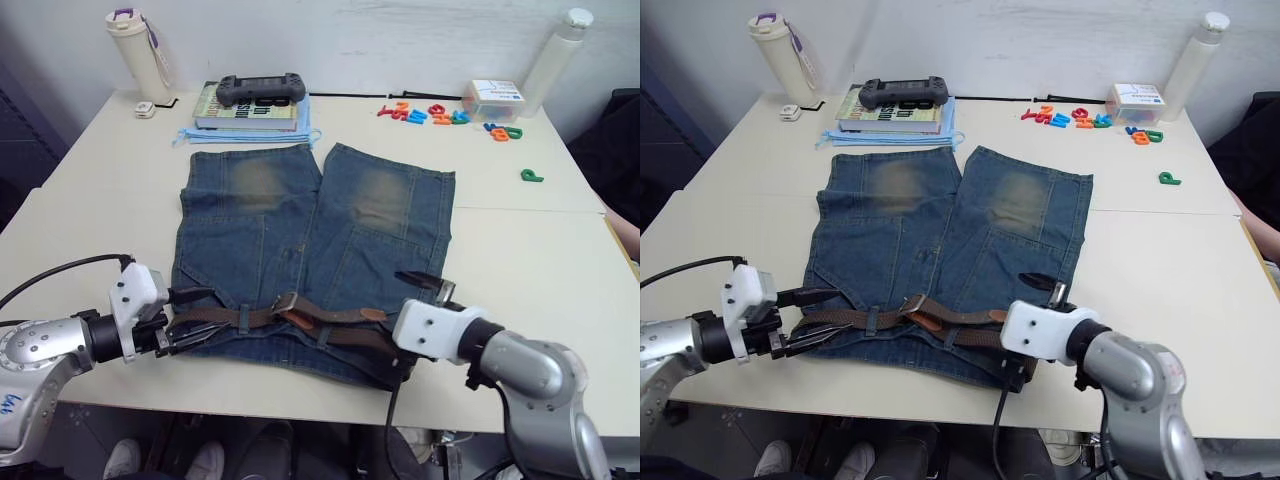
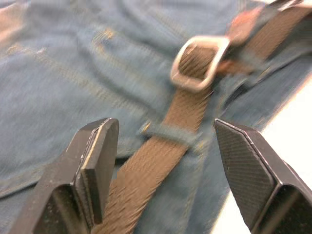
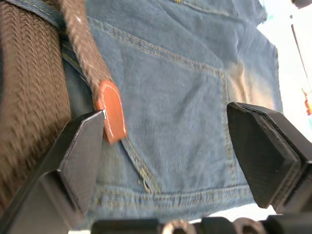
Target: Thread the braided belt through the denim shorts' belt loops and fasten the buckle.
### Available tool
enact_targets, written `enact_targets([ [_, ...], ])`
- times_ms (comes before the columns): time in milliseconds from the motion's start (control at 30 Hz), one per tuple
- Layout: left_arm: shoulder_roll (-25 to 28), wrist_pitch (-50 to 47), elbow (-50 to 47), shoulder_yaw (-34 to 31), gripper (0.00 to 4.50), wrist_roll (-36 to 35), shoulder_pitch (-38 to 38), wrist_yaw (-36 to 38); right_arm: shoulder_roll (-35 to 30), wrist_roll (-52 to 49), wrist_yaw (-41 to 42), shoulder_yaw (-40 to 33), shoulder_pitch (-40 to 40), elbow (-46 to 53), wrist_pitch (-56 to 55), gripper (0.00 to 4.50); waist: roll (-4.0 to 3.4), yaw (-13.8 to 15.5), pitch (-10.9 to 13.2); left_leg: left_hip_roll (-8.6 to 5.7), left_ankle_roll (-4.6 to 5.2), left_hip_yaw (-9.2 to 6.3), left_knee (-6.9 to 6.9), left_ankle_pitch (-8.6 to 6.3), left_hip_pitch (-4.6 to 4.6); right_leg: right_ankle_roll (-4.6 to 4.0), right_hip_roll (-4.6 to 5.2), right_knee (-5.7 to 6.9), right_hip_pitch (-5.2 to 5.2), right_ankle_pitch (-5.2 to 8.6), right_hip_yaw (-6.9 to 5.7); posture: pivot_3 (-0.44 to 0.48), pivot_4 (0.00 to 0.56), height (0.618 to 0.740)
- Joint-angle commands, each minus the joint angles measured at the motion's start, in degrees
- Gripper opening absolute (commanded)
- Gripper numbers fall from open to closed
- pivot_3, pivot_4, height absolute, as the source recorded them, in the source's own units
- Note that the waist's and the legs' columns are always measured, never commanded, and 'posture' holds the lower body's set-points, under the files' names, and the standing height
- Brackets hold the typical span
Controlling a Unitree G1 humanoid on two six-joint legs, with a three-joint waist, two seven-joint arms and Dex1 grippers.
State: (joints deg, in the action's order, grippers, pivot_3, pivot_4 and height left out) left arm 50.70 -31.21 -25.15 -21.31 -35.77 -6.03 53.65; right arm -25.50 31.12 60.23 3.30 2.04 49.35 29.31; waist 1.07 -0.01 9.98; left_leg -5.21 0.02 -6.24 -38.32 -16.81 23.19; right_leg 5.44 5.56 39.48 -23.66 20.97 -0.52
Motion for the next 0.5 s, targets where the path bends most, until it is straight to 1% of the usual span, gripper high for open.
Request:
enact_targets([
  [33,1.3,-6.2,-2.1,-2.3,3.47,-7.3,3.6,-0.1,-0.4,-9.5,2.2,-7.0,4.6,4.8,6.2,4.33,-0.04,0.0,0.0,0.0,0.01,-0.01,0.0,0.0,-0.01,0.0,0.0,0.01,0.01,0.0,0.0,0.0,0.15,0.667],
  [100,0.9,-8.7,-1.3,-1.9,3.47,-9.1,6.7,-2.1,0.3,-13.6,1.9,-9.5,8.0,4.1,12.0,4.33,-0.08,0.1,0.1,-0.01,0.05,-0.02,-0.02,0.02,-0.02,-0.01,0.01,0.02,0.03,-0.01,-0.01,0.0,0.15,0.667],
  [167,-2.2,-10.1,0.7,-0.2,3.47,-9.9,12.7,-6.8,3.8,-19.2,1.4,-12.7,14.0,3.0,23.4,4.33,-0.14,0.2,0.1,0.0,0.06,-0.06,-0.02,0.03,-0.03,-0.03,0.01,0.04,0.04,-0.03,-0.03,0.0,0.15,0.667],
  [233,-4.5,-10.7,1.8,1.4,3.47,-9.9,17.2,-9.2,3.8,-23.2,1.5,-13.9,17.7,1.8,30.1,4.33,-0.19,0.2,0.1,-0.01,0.05,-0.12,-0.02,0.1,-0.05,-0.06,0.0,0.08,0.05,-0.11,-0.08,0.0,0.15,0.667],
  [300,-6.2,-10.4,1.9,3.3,3.47,-8.9,19.8,-10.6,4.2,-27.0,0.6,-15.8,20.8,-0.1,36.0,4.33,-0.18,0.2,0.1,-0.02,-0.11,-0.17,0.0,0.22,-0.04,-0.07,0.0,0.07,0.05,-0.13,-0.13,0.0,0.15,0.667],
  [367,-7.9,-9.8,2.3,4.7,3.47,-8.1,21.2,-11.9,2.9,-29.1,-1.0,-16.5,22.0,-2.7,36.9,4.33,-0.19,0.1,0.1,-0.05,-0.13,-0.14,0.05,0.23,-0.02,-0.08,0.01,0.04,0.03,-0.13,-0.09,0.0,0.15,0.667],
  [500,-10.6,-7.5,3.3,6.2,3.47,-6.2,21.8,-13.4,0.4,-32.2,-4.7,-17.4,21.8,-6.0,35.5,4.33,-0.2,0.0,0.1,-0.06,-0.11,-0.03,0.09,0.21,0.02,-0.07,0.01,0.0,-0.05,-0.12,-0.01,0.0,0.15,0.667],
])
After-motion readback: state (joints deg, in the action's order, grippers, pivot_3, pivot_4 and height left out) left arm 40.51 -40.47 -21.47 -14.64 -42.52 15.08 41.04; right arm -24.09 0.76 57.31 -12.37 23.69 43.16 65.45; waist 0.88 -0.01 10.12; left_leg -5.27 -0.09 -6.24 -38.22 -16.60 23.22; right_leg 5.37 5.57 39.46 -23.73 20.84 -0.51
